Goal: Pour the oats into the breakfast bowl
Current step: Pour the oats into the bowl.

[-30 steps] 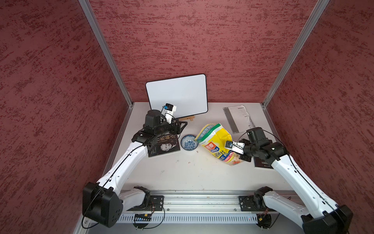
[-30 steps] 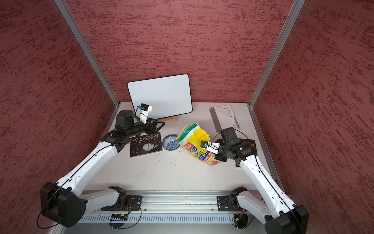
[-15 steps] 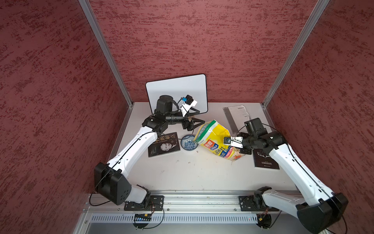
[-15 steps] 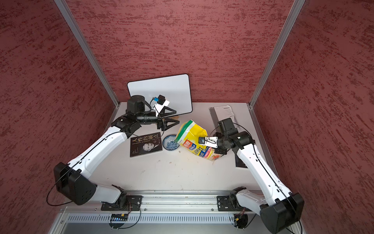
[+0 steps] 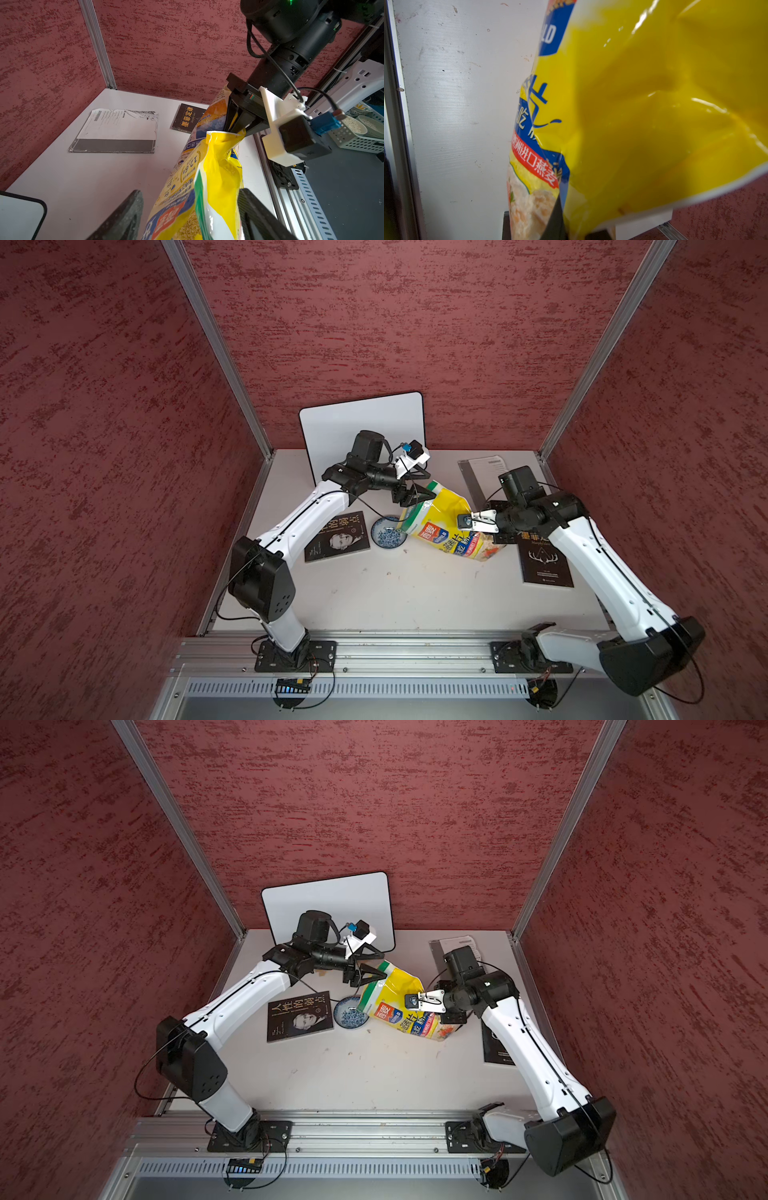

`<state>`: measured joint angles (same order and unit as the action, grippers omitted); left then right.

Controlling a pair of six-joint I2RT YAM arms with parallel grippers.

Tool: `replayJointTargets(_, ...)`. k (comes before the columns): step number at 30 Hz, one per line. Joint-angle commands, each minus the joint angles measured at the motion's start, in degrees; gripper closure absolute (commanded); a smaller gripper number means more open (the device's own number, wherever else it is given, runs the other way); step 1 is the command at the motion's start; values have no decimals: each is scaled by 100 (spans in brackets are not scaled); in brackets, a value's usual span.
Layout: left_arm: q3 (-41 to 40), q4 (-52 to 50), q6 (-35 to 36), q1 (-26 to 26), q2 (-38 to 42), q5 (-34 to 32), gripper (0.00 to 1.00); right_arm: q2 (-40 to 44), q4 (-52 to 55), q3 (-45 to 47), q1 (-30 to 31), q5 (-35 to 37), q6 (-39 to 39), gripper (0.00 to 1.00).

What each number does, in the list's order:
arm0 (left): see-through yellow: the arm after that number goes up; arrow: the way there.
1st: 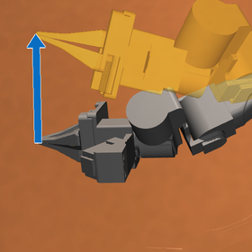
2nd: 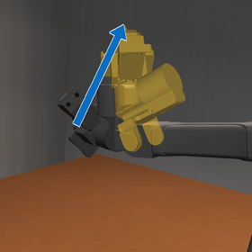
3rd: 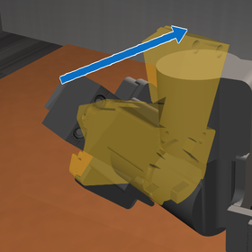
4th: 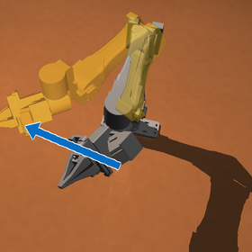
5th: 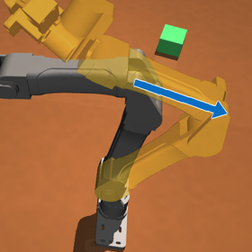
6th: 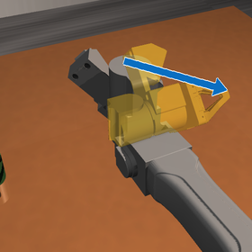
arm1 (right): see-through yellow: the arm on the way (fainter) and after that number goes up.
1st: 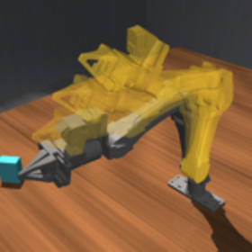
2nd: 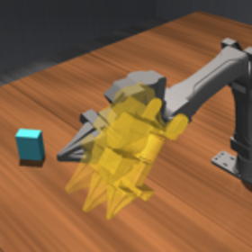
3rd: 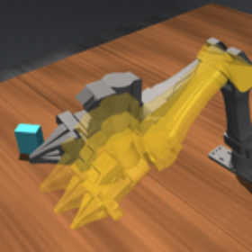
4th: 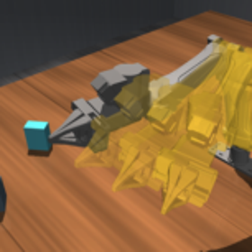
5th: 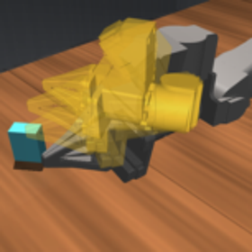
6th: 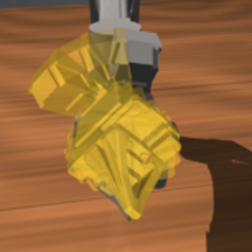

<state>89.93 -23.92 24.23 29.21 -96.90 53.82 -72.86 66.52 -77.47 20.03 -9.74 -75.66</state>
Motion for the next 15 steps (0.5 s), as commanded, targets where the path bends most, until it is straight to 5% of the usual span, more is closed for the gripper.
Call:
replayJointTargets(1, 224, -219, 213, 79, -144, 136, 36, 29, -465, -731, 10, 4, -276, 100)
replayJointTargets(6, 302, -317, 234, 85, -217, 136, 59, -263, -240, -1201, 117, 239, -467, 100)
replayJointTargets(15, 166, -245, 204, 73, -115, 104, 82, -761, 59, -1803, 319, 695, -656, 100)
